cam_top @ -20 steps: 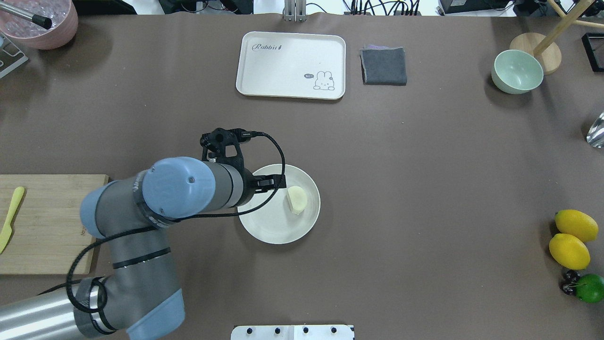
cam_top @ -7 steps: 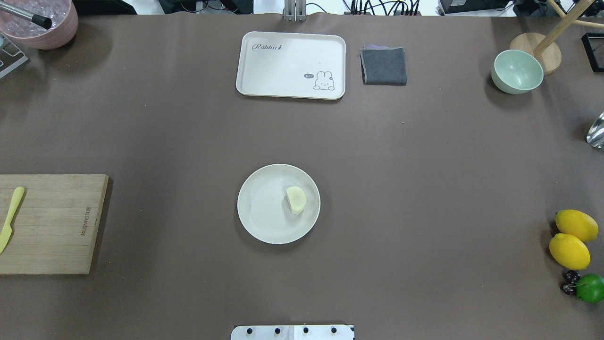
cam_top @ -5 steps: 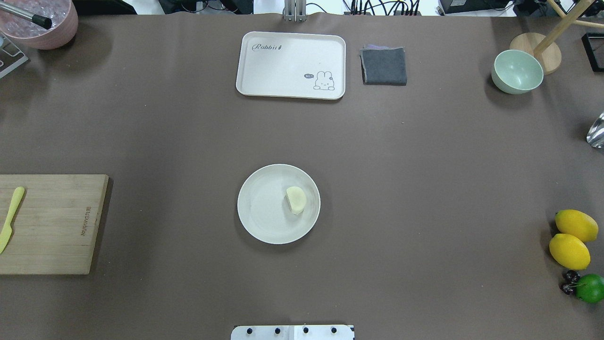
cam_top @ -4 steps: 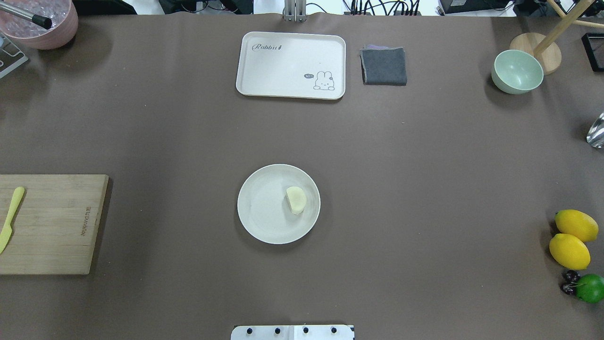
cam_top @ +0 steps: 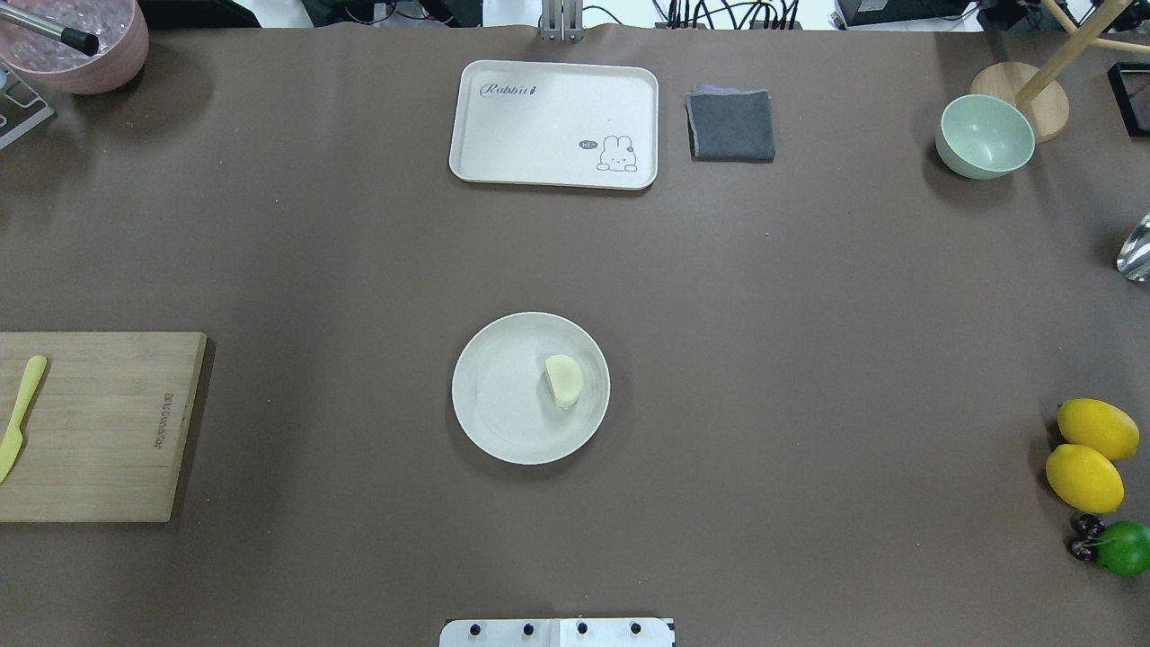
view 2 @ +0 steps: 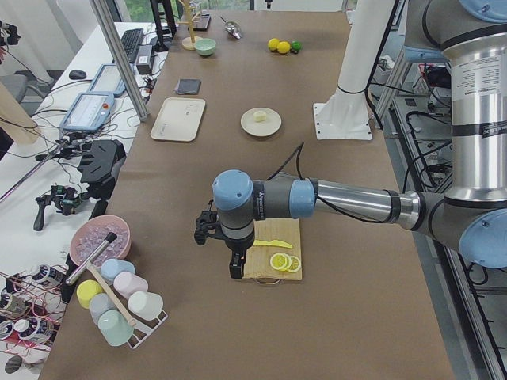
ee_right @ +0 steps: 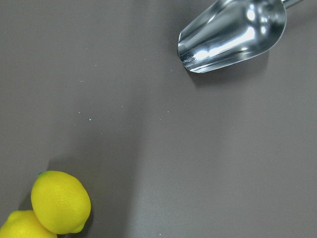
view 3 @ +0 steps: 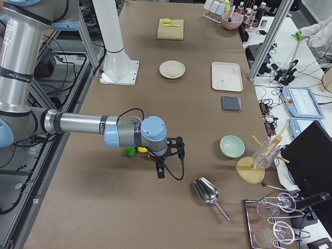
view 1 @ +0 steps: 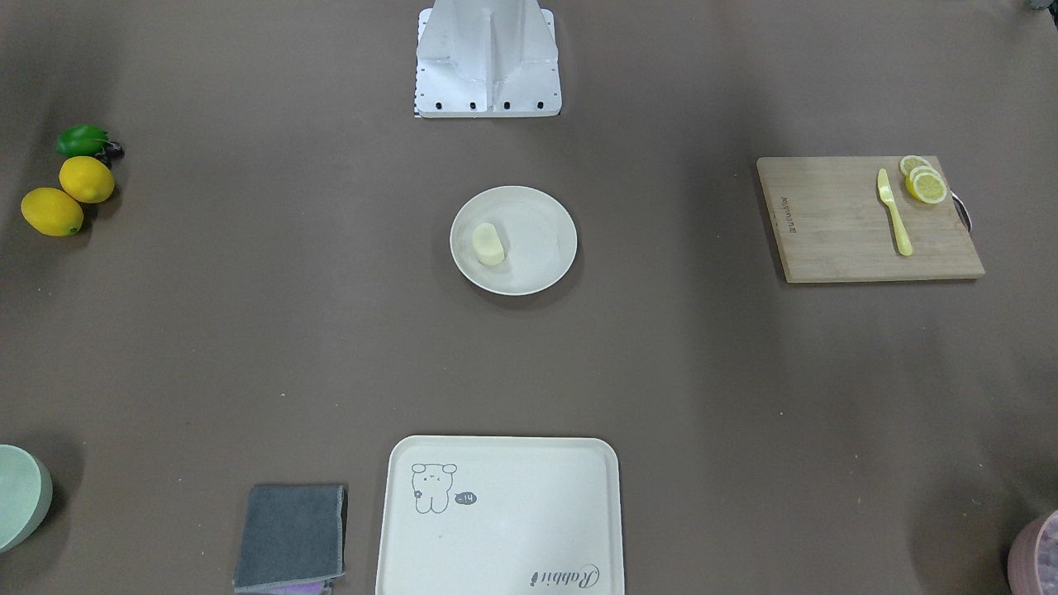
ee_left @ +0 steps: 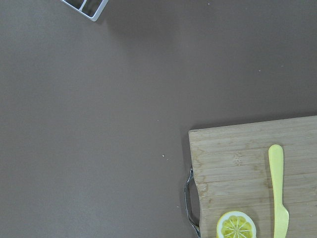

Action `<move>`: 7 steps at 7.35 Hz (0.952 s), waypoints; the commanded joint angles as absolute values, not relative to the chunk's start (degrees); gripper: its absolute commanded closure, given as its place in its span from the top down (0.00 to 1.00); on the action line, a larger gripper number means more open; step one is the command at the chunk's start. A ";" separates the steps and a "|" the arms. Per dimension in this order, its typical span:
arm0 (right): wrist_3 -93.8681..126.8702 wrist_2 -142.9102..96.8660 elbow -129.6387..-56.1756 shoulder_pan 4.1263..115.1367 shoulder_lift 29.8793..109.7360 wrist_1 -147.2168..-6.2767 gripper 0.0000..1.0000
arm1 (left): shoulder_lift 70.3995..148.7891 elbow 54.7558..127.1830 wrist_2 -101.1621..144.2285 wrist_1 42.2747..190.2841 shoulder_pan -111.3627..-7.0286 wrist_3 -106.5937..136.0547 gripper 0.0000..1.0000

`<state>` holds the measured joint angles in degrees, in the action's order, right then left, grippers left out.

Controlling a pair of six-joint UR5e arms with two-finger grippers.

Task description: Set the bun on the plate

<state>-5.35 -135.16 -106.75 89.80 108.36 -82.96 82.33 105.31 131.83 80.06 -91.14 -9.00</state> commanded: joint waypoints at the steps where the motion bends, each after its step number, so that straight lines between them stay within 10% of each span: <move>1: -5.27 -135.26 -106.70 89.91 108.37 -82.97 1.00 | 82.35 104.94 131.84 80.07 -91.14 -8.96 0.97; 7: -5.27 -135.35 -106.70 89.82 108.19 -82.97 1.00 | 83.05 105.03 131.92 79.98 -91.14 -8.35 0.97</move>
<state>-5.28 -135.34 -106.70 89.85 108.24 -82.97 82.79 104.92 131.91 80.05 -91.14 -8.63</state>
